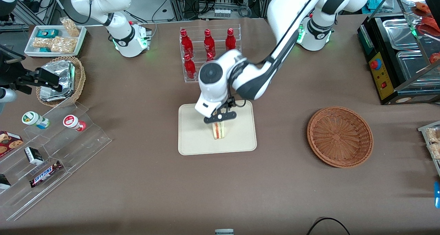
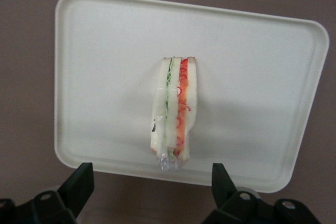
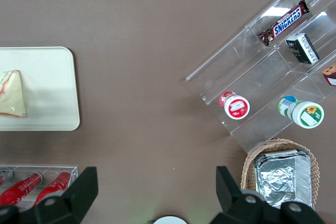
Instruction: Place sandwich from basket to tray
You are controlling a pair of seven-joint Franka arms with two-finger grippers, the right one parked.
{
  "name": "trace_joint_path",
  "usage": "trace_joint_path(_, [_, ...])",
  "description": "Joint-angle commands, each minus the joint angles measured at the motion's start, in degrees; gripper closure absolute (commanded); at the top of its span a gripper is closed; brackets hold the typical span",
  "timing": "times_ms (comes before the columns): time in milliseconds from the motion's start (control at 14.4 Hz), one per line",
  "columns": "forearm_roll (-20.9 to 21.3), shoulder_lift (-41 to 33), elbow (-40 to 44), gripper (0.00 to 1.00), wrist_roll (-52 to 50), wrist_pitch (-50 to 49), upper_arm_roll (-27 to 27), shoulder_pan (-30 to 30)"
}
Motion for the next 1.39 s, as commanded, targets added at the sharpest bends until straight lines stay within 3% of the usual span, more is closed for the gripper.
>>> trace_joint_path(0, [0.20,-6.99,-4.26,0.00,-0.12,-5.53,0.58,3.21])
trace_joint_path(209, [0.29,-9.28,-6.54,0.00,2.05,-9.51,0.49,8.04])
trace_joint_path(696, [0.20,-23.16,-23.06,0.00,24.80,-9.51,0.49,21.57])
trace_joint_path(1183, [-0.59,-32.48,-26.42,0.00,44.84,-17.05,0.49,33.70])
trace_joint_path(1322, [-2.51,-34.94,-26.15,0.00,50.29,-19.00,0.23,37.22])
